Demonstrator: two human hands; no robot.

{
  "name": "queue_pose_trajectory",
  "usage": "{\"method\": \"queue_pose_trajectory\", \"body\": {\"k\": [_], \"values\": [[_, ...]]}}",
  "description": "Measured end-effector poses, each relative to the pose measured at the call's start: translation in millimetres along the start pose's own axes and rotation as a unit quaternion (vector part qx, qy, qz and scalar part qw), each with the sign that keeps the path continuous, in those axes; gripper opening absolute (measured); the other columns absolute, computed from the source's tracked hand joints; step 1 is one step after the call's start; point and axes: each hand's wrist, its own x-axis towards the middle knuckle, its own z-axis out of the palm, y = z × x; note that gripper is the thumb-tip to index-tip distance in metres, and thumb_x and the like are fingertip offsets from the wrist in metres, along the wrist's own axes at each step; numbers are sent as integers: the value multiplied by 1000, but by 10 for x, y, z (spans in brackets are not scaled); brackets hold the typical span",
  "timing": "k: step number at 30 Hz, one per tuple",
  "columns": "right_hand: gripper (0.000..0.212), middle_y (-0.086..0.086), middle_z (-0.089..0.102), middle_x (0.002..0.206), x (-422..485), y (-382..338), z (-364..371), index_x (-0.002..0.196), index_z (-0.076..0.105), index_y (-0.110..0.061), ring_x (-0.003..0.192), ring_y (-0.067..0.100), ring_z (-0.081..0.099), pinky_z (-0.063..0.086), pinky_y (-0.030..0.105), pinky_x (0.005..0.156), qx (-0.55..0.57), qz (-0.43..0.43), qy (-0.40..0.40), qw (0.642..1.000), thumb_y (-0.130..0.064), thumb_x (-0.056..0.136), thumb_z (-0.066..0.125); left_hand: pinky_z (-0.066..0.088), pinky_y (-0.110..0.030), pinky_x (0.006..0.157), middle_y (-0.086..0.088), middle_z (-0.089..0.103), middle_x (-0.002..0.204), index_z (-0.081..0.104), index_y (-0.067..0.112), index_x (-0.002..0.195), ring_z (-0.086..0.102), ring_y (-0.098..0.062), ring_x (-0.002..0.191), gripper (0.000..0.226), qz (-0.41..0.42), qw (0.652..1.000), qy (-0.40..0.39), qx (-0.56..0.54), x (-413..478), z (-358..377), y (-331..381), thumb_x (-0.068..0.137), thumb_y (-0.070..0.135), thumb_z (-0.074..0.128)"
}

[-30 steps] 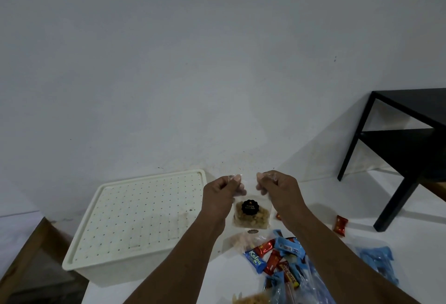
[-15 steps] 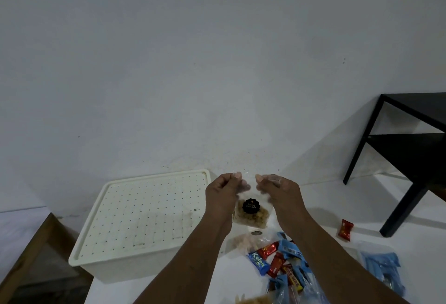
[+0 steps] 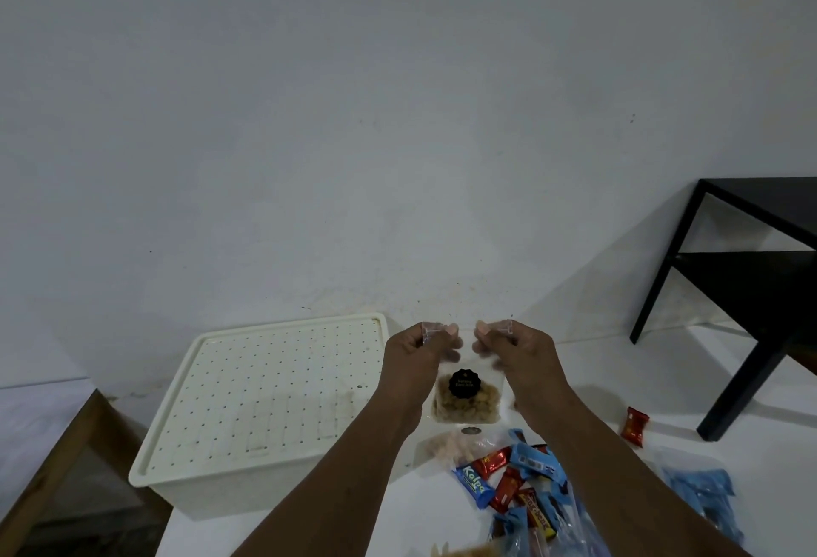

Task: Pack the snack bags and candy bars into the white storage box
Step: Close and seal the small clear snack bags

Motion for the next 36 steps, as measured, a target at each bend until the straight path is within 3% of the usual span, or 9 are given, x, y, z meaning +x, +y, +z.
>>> {"method": "queue_pose_trajectory", "body": {"k": [4, 9, 13, 17, 22, 27, 30, 32, 36], "values": [[17, 6, 75, 75, -20, -44, -35, 80, 74, -12, 69, 7, 65, 44, 29, 74, -7, -13, -11, 1000, -27, 86, 72, 47, -18, 63, -4, 76, 85, 74, 7, 97, 66, -9, 69, 22, 4, 1000, -20, 20, -7, -8, -1, 87, 28, 72], [25, 6, 78, 84, -71, -8, -80, 92, 77, -12, 78, 13, 70, 49, 37, 79, 32, 14, -23, 999, -34, 91, 64, 47, -30, 74, -2, 74, 76, 72, 14, 80, 59, -12, 67, 11, 11, 1000, -17, 16, 24, 14, 40, 84, 23, 75], [24, 5, 75, 73, -58, -9, -83, 84, 76, -12, 66, 5, 66, 45, 28, 73, -11, -15, 4, 1000, -30, 93, 63, 45, -21, 65, -4, 74, 80, 73, 8, 87, 61, -9, 64, 18, 4, 999, -39, 32, -5, 3, 1, 87, 25, 72], [21, 9, 74, 71, -57, -24, -88, 78, 77, -14, 65, 9, 65, 47, 23, 67, -36, -48, -24, 998, -27, 90, 66, 46, -13, 57, -4, 75, 77, 77, 5, 89, 59, -10, 63, 21, 15, 996, -63, 59, -23, -6, 0, 85, 26, 74], [21, 6, 77, 80, -56, 43, -125, 87, 75, -11, 75, 14, 71, 49, 36, 73, 0, -18, -20, 1000, -31, 90, 67, 48, -25, 74, -3, 73, 74, 76, 5, 82, 56, -12, 63, 19, 26, 996, -48, 73, 32, -13, 18, 86, 23, 73], [26, 5, 75, 76, -30, 40, -175, 81, 69, -7, 68, 6, 67, 47, 29, 66, -61, -44, -32, 997, -30, 92, 64, 45, -29, 73, -4, 76, 78, 76, 3, 85, 63, -11, 65, 28, 0, 993, -73, 94, -4, -52, -33, 87, 31, 71], [21, 2, 73, 81, 21, 3, -235, 81, 74, -13, 72, 7, 63, 47, 23, 69, -108, -70, -62, 990, -32, 89, 67, 49, -33, 75, -8, 75, 88, 76, 7, 91, 69, -20, 78, 37, -82, 984, -148, 62, 26, -114, -5, 92, 42, 63], [15, 1, 66, 85, 79, 4, -279, 83, 77, -22, 77, 14, 58, 44, 22, 71, -163, -85, -54, 981, -35, 84, 71, 53, -32, 73, -10, 73, 88, 73, 6, 91, 69, -24, 78, 32, -120, 975, -184, 34, 21, -132, 34, 94, 35, 61], [12, 7, 70, 72, 100, -30, -265, 80, 78, -22, 63, 19, 56, 50, 40, 68, -163, -73, -76, 981, -32, 84, 73, 58, -32, 71, -16, 70, 88, 73, 2, 90, 72, -29, 82, 21, -110, 976, -187, 14, 0, -125, -4, 91, 22, 68]]}}
